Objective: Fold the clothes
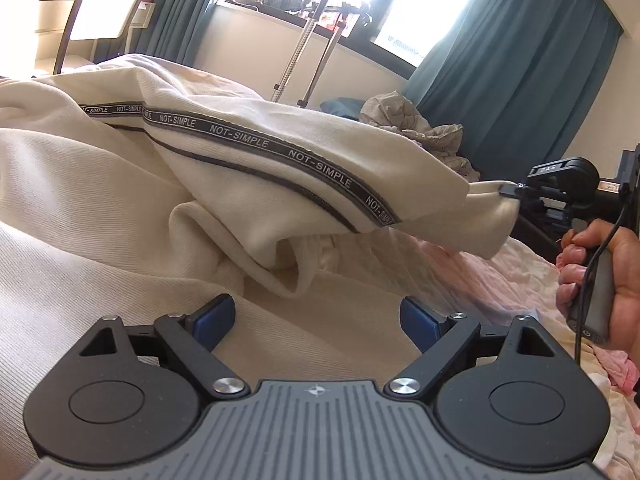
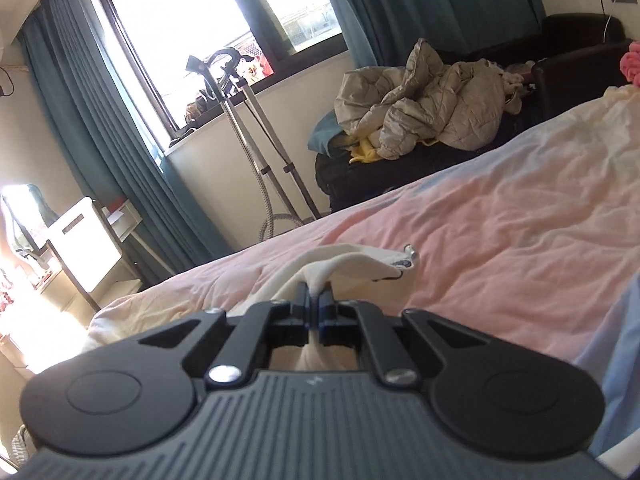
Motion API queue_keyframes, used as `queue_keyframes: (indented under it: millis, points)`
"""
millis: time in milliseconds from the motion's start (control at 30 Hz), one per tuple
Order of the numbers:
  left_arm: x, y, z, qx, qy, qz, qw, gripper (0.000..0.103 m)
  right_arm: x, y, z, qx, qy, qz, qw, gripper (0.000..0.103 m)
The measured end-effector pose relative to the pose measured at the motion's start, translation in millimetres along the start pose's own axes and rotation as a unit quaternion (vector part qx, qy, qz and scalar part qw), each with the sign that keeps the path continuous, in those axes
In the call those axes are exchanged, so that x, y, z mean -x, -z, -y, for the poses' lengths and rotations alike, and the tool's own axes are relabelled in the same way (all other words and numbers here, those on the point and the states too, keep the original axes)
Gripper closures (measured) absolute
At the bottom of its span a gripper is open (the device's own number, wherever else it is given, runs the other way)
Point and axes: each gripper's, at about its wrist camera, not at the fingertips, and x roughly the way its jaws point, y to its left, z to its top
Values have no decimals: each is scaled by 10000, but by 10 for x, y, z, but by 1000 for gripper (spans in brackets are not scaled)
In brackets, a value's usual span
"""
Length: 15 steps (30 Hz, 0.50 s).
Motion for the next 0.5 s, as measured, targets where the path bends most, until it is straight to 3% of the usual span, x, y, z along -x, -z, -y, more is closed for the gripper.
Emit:
queue_keyframes:
  millis: [200,300,500]
  points:
    - [-57,25,63,-268,-43,23,9996,12,406,-607,798,396,1260,316,9907,99]
    - [-113,39,100,-335,-71,-1,9994,12,605,-751,1249,390,1618,606,9842,99]
    - [-178,73,147,-443,-136,-20,9989,12,700,-405,2127,119,1803,285,9831,98]
